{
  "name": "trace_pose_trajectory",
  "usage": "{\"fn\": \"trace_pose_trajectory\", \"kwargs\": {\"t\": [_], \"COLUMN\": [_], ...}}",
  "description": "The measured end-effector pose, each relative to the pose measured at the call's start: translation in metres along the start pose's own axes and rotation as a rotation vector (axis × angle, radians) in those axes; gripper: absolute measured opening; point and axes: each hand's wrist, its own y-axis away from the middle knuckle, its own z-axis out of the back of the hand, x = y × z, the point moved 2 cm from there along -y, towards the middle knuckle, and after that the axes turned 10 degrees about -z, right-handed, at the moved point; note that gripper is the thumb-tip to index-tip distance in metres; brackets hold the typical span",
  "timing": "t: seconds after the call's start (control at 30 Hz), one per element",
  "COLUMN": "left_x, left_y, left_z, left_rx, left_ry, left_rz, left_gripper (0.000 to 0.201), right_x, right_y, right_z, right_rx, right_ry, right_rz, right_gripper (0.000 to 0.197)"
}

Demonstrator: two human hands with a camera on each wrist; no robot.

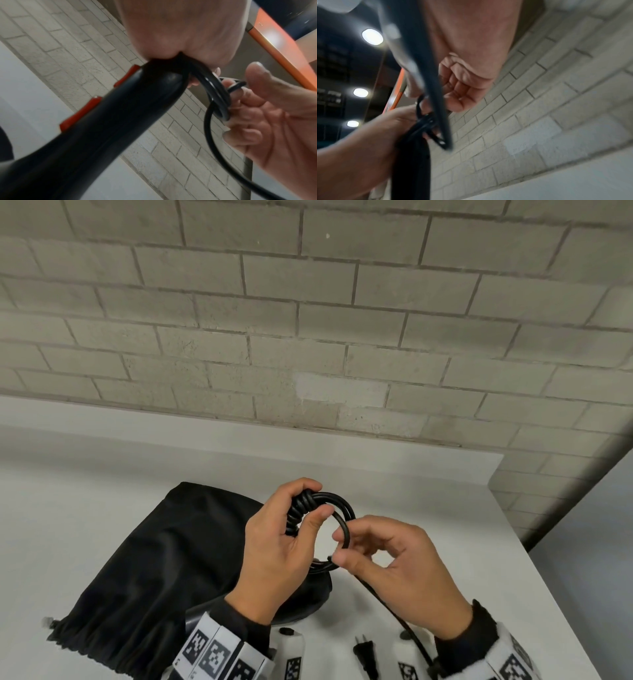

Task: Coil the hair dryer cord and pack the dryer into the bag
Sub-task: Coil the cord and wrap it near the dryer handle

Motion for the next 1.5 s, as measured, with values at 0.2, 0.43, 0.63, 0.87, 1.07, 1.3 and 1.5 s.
{"fn": "trace_pose_trajectory", "kwargs": {"t": [0.2,0.43,0.63,0.87,1.07,1.3,1.5], "left_x": [-0.004,-0.003,0.003,0.006,0.002,0.009,0.006], "left_y": [0.003,0.003,0.002,0.004,0.006,0.006,0.004], "left_z": [-0.006,-0.006,-0.002,0.001,-0.001,0.006,0.007], "left_rx": [0.054,0.031,-0.034,-0.056,-0.014,-0.087,-0.091], "left_ry": [0.023,0.029,-0.040,-0.078,-0.057,0.004,-0.009], "left_rz": [-0.028,-0.012,0.006,-0.018,-0.020,0.040,0.029], "left_gripper": [0.021,0.021,0.022,0.023,0.021,0.022,0.021], "right_x": [0.005,0.013,0.004,0.012,0.029,0.009,-0.023], "right_y": [-0.007,-0.013,0.003,0.014,0.018,0.034,0.044], "right_z": [0.020,0.020,-0.007,-0.008,0.002,0.010,-0.015], "right_rx": [-0.047,0.044,-0.052,-0.014,0.148,0.154,0.055], "right_ry": [0.380,0.686,0.467,-0.339,-0.857,-0.537,-0.549], "right_rz": [0.378,0.347,-0.022,-0.446,-0.622,-0.313,-0.143], "right_gripper": [0.026,0.034,0.012,0.018,0.026,0.044,0.024]}}
